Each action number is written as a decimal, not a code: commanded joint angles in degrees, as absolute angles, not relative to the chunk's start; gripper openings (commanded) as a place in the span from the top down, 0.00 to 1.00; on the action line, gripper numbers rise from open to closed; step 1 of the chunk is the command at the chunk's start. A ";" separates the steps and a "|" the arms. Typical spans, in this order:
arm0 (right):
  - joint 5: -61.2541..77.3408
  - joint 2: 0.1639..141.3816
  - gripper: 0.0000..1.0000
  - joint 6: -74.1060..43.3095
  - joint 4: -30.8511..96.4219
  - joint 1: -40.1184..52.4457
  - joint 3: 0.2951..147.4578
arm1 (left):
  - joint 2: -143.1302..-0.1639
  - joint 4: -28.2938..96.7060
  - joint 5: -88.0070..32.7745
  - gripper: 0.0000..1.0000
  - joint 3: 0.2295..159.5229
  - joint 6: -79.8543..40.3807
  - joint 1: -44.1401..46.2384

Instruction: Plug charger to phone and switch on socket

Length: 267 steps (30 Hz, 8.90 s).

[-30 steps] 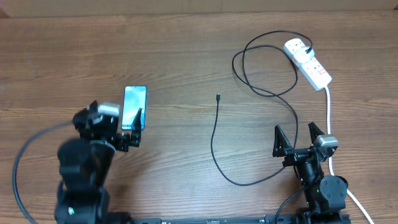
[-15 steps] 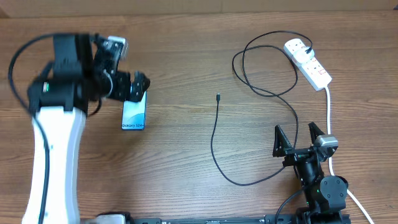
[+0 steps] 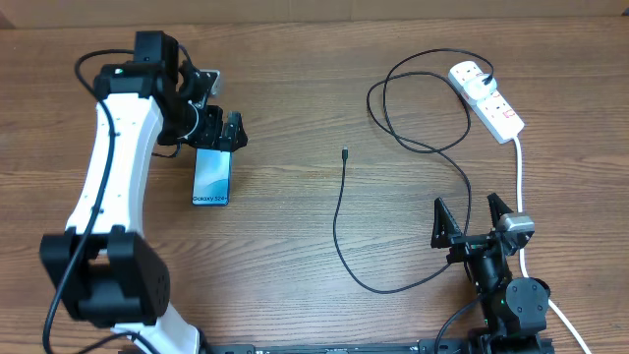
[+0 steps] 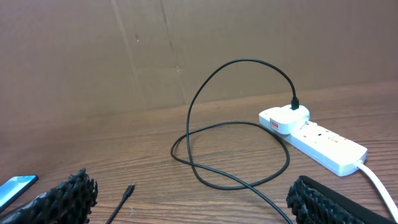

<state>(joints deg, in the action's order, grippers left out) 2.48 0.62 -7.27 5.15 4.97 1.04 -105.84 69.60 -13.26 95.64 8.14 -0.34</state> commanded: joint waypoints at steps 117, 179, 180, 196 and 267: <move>1.76 0.16 0.00 -7.05 4.80 5.23 0.47 | -126.26 60.82 3.27 0.29 91.11 -51.46 9.32; 1.74 0.16 0.00 -7.05 4.80 5.23 0.47 | -126.26 56.88 -1.39 0.43 83.57 -42.11 8.56; 1.76 0.16 0.00 -7.05 4.80 5.23 0.47 | -126.26 57.23 -1.78 0.44 84.18 -41.65 8.23; 1.76 0.16 0.00 -7.05 4.78 5.23 0.47 | -126.26 72.16 -13.21 0.75 102.35 -32.95 4.29; 1.74 0.16 0.00 -7.05 4.78 5.23 0.47 | -126.28 50.89 -3.53 0.12 82.50 -28.34 6.83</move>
